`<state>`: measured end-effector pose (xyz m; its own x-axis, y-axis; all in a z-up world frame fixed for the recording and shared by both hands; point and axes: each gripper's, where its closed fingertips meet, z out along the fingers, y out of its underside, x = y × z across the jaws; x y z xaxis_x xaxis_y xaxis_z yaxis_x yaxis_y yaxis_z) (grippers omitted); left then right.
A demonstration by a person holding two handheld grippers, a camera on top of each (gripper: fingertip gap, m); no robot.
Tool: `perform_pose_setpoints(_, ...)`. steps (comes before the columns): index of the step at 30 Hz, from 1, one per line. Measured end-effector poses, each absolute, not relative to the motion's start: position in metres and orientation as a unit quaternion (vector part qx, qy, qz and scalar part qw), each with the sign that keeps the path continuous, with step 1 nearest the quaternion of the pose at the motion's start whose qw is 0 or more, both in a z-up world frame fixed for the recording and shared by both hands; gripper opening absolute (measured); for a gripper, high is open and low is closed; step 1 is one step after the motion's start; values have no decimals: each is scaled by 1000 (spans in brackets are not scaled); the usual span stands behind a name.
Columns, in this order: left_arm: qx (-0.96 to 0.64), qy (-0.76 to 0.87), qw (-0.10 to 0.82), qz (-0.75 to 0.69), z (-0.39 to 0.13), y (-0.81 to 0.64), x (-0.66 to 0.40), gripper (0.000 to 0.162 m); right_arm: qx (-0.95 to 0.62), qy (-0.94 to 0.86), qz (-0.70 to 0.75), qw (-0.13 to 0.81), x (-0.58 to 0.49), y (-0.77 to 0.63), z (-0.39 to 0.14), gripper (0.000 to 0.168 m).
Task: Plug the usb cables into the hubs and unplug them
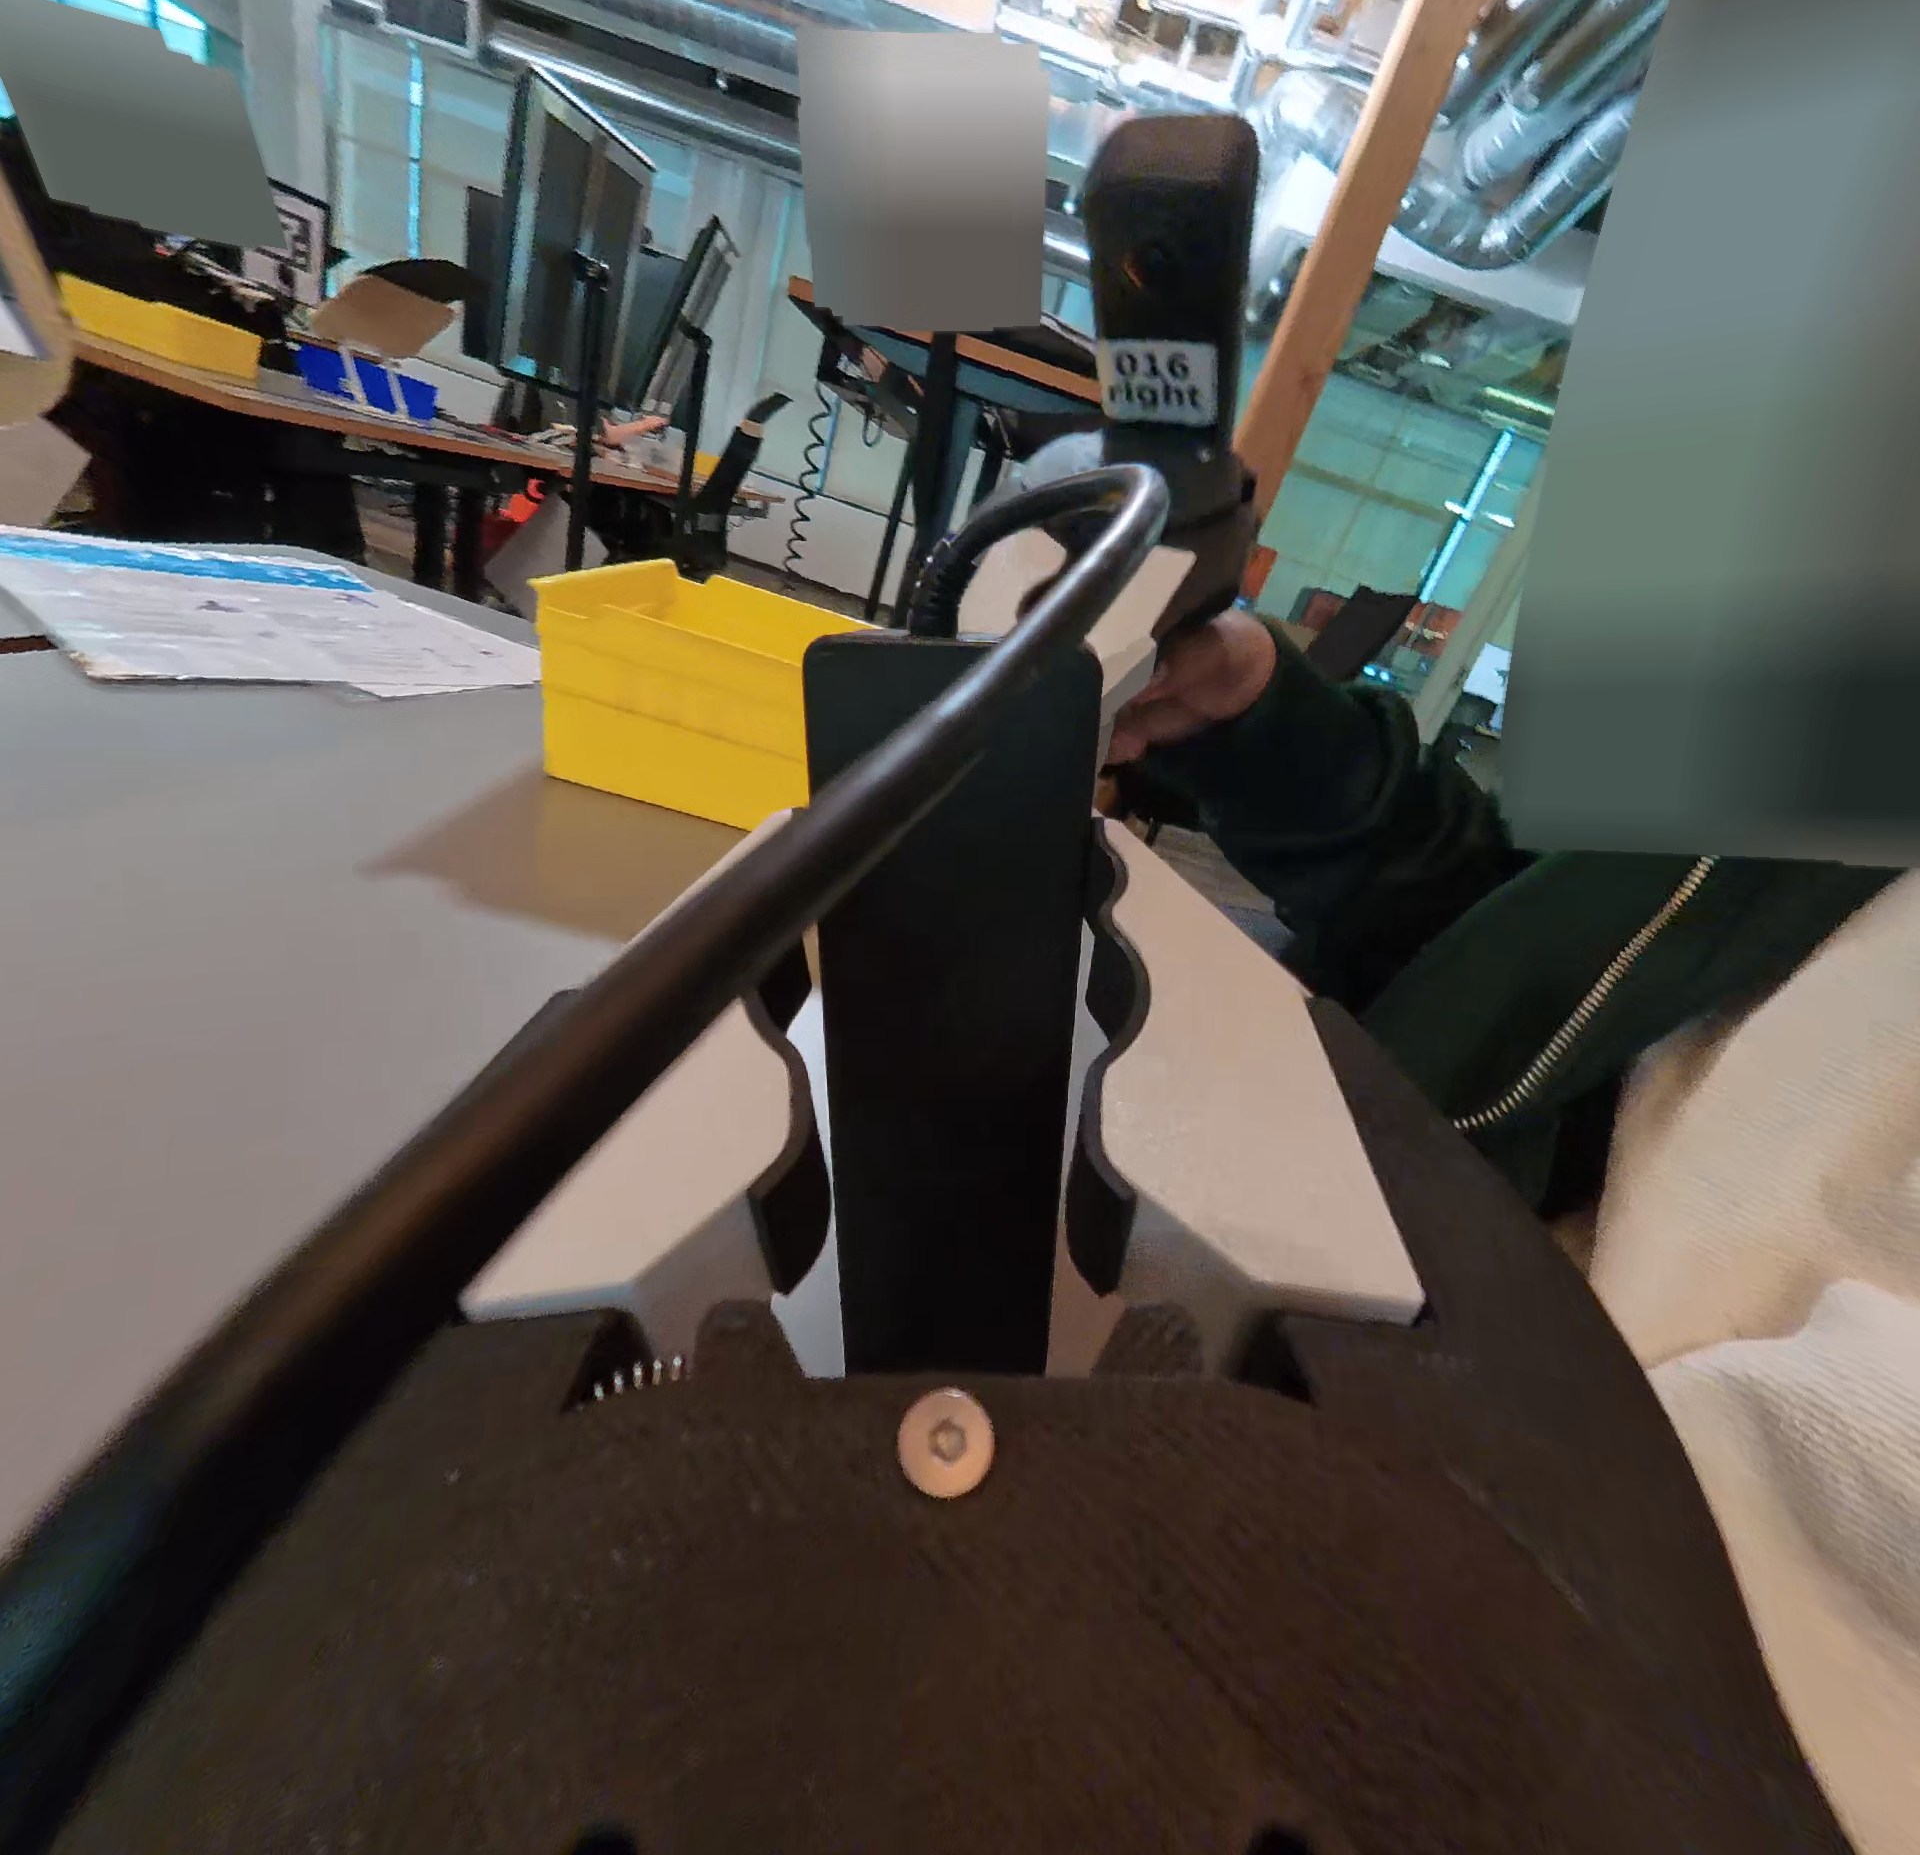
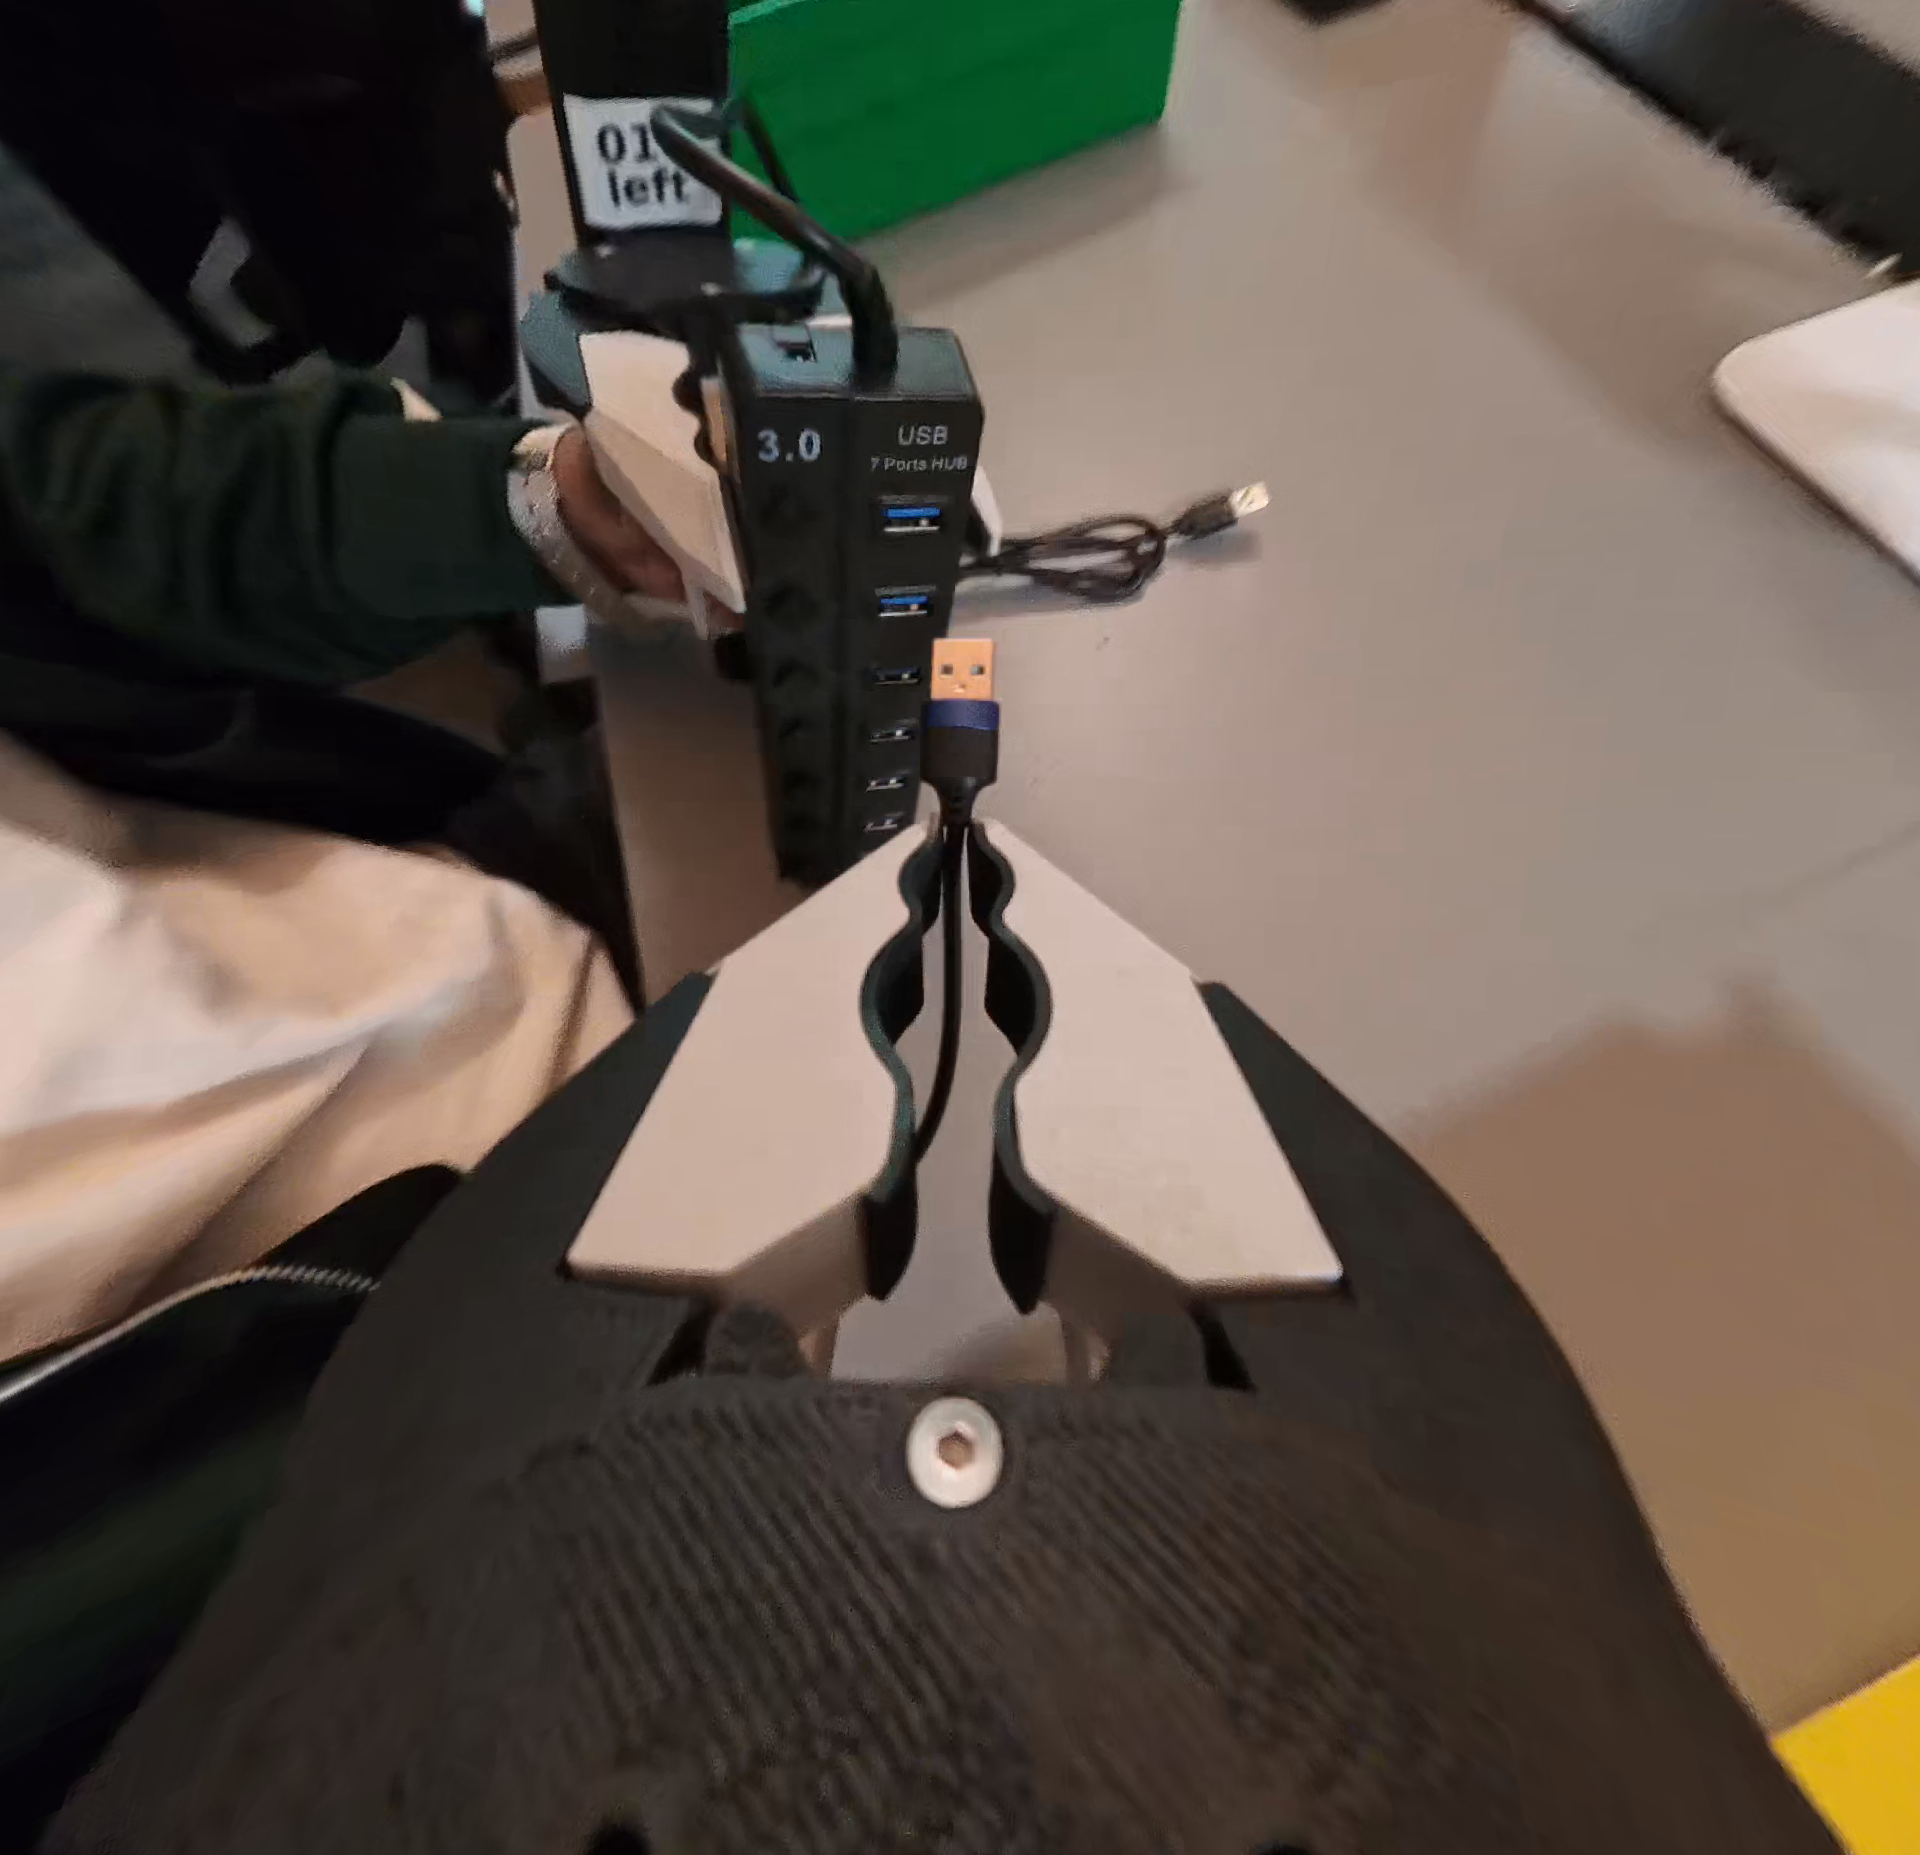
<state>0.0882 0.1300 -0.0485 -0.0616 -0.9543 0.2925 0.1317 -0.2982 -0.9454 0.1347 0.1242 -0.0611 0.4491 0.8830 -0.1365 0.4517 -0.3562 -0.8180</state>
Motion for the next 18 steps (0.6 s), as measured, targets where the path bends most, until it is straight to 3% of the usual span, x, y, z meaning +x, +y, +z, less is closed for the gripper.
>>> perform_pose_setpoints(18, -492, 473, 401, -611, -50, 84, 110, 51, -789, -462, 309, 262, 133, 79, -57, 3)
